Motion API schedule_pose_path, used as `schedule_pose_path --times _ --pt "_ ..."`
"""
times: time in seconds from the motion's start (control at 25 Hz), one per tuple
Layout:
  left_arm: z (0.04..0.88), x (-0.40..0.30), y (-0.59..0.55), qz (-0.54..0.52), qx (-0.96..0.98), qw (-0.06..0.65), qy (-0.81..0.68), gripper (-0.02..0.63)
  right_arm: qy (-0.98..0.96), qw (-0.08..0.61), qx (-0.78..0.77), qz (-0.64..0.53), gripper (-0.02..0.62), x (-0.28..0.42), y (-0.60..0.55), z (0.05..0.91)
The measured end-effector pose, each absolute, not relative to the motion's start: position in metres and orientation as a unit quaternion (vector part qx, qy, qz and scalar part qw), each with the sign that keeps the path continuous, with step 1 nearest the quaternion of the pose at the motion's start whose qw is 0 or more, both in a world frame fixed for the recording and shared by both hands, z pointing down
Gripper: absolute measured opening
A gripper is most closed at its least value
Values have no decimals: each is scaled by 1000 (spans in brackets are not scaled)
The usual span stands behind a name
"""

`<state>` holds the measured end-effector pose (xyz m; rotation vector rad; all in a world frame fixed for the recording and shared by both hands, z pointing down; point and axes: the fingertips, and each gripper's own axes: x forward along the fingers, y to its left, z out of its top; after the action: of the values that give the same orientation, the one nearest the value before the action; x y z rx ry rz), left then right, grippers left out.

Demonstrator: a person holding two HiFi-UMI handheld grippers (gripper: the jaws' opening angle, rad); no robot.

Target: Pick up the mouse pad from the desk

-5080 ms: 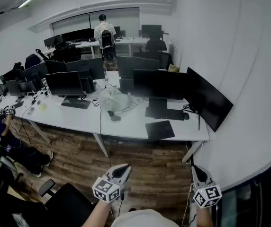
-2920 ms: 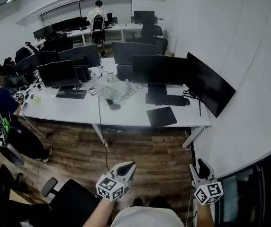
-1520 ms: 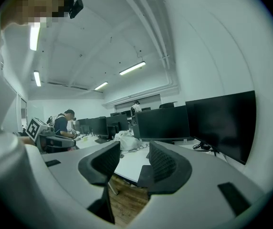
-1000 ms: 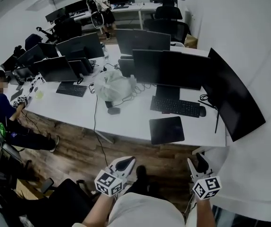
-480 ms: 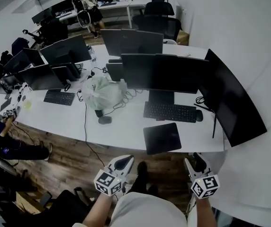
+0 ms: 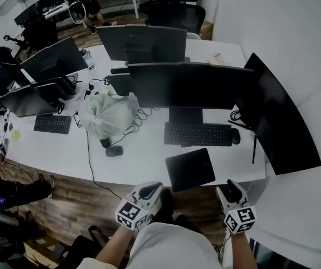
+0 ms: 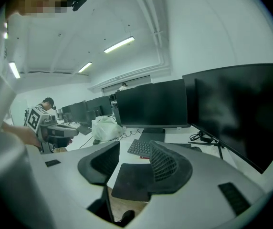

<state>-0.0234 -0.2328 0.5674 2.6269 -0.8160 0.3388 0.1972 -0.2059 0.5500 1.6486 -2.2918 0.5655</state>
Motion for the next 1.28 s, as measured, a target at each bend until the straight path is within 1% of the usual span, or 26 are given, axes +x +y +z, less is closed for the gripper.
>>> schedule_pose_path --times 0.44,0.88,1.28 --pt "628 -16 -275 149 934 218 -240 15 -755 192 585 223 227 200 -249 614" --pt "695 -9 -294 174 917 256 -253 15 -740 265 554 275 256 211 -271 727" --pt "740 16 -295 195 902 284 -261 15 -735 327 503 317 290 222 -280 825"
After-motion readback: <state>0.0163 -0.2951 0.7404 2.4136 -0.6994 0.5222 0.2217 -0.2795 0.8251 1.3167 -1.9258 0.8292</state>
